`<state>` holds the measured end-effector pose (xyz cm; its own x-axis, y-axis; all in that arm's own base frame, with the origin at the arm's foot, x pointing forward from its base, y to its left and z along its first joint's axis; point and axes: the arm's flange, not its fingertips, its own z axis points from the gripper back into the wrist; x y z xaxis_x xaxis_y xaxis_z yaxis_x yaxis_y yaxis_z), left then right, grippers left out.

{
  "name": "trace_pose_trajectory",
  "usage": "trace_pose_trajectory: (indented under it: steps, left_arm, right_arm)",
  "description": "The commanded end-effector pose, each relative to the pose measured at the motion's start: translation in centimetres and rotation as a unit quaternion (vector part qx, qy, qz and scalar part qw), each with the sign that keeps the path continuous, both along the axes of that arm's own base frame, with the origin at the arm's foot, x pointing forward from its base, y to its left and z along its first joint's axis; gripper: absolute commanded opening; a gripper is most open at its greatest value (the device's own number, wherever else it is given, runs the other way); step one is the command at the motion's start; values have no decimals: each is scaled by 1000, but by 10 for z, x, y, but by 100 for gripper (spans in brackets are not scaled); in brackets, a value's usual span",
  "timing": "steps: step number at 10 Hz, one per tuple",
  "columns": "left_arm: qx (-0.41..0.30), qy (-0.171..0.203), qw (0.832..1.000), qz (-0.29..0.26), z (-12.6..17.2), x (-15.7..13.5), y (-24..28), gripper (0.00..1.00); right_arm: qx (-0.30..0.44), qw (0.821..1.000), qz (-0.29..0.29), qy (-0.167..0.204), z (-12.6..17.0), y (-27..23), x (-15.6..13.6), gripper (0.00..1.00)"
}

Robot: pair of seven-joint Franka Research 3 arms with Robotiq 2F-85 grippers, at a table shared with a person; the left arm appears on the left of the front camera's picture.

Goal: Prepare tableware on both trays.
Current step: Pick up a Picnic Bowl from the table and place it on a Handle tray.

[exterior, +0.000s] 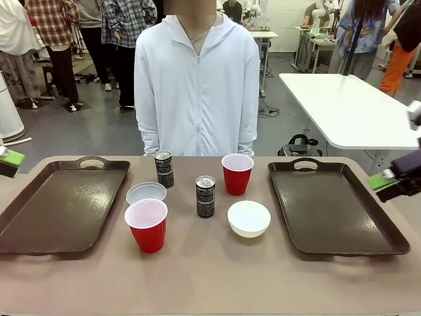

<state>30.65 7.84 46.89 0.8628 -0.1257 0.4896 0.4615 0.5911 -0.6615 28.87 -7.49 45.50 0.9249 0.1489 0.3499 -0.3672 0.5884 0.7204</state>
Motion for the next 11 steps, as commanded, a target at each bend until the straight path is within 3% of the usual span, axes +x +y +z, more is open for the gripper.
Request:
trace_pose_trajectory:
  steps: [1, 6, 11]
  left_arm:
    - [-29, 17, 999, -8, -23, -12, 21, 100]
    - [-9, 58, 998, 24, -7, -46, 88, 100]
    - [2, 72, 997, 30, -4, -47, 94, 100]
  right_arm:
    - [54, 998, -12, 4, -10, -26, 0, 100]
    - [85, 993, -76, 42, -29, -90, -21, 100]
    - [70, 993, -85, 53, -23, -99, -32, 100]
